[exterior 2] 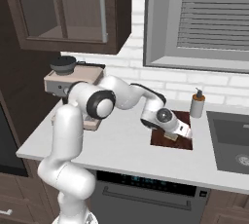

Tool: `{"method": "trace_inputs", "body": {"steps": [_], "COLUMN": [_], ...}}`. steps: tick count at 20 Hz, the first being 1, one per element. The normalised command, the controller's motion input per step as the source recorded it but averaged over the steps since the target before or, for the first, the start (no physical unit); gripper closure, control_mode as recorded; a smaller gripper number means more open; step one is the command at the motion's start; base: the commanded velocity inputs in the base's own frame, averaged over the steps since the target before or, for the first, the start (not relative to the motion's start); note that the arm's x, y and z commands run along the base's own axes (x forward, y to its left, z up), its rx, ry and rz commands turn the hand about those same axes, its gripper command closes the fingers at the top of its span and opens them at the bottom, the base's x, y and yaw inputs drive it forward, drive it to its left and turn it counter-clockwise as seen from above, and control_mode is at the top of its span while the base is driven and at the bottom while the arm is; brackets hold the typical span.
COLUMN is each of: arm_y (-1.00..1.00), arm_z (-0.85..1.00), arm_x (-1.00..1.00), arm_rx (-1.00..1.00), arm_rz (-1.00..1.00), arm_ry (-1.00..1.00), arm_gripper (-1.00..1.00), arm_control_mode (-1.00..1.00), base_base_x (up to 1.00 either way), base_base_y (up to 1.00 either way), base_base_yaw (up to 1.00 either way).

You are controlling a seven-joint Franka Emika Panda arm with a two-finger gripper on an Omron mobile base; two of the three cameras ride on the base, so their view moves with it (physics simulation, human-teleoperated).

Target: Pick up the sponge from the counter and clean the cutting board by briefly scrubbing or pressing down on the cutting board. Once finished, release the sponge.

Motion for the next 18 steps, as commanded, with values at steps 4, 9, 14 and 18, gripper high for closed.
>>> {"method": "trace_inputs", "body": {"steps": [4,9,14,18], "arm_y": [-0.7,-0.49,0.0,0.21], "arm_z": [-0.44,-0.38,-0.41,-0.78], "arm_x": [-0.87,-0.38,0.21,0.15], "arm_rx": [0.0,-0.02,-0.15,-0.11], "arm_rz": [0.0,0.0,0.0,0.0], "arm_ry": [0.0,-0.01,-0.25,-0.36], "arm_gripper": [1.0,1.0,1.0,1.0], "arm_control_mode": [-1.0,-1.0,-1.0,-1.0], "base_base_x": [0.0,0.0,0.0,0.0], "base_base_y": [0.0,0.0,0.0,0.0], "base_base_yaw": [0.0,0.0,0.0,0.0]}}
